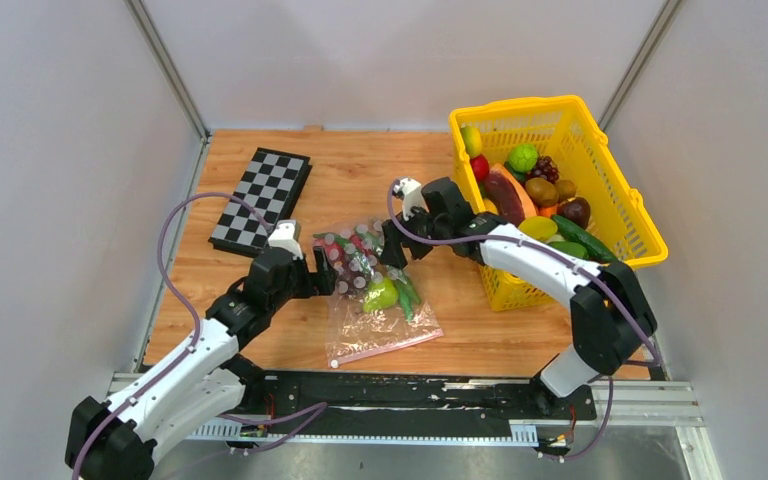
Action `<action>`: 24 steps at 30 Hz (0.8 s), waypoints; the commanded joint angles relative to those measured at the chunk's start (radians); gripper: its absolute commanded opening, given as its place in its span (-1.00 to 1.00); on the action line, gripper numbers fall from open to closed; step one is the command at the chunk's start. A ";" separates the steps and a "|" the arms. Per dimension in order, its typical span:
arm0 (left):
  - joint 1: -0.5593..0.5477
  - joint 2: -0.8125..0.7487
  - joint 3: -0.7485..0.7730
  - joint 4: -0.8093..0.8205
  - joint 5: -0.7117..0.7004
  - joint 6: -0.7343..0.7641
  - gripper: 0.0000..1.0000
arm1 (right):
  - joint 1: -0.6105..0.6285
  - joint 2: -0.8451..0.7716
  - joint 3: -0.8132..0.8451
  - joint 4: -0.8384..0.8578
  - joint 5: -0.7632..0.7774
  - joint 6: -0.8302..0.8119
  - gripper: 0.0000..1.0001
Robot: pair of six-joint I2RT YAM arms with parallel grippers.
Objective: Place the food in the zip-top bag and seal the zipper
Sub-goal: Adjust the zipper food storage bag at the center of the board.
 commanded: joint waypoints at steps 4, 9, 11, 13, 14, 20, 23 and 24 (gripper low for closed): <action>0.001 0.007 0.061 -0.085 -0.119 -0.037 1.00 | 0.004 0.162 0.153 0.020 -0.081 0.086 0.52; 0.000 -0.005 0.077 -0.118 -0.154 -0.036 1.00 | 0.021 0.250 0.203 -0.031 -0.210 0.067 0.46; 0.000 -0.008 0.080 -0.119 -0.162 -0.033 1.00 | 0.040 0.253 0.196 -0.047 -0.260 0.032 0.43; 0.000 -0.004 0.087 -0.118 -0.159 -0.025 1.00 | 0.050 0.267 0.208 -0.112 -0.265 -0.010 0.35; 0.000 -0.001 0.092 -0.119 -0.156 -0.020 1.00 | 0.053 0.273 0.216 -0.151 -0.266 -0.034 0.33; 0.000 0.024 0.154 -0.154 -0.177 -0.005 1.00 | 0.054 0.171 0.209 -0.203 -0.140 -0.098 0.32; 0.000 0.026 0.182 -0.158 -0.187 0.008 1.00 | 0.054 0.061 0.179 -0.161 -0.051 -0.102 0.45; 0.000 0.024 0.194 -0.161 -0.190 0.015 1.00 | 0.054 0.025 0.166 -0.145 -0.022 -0.108 0.50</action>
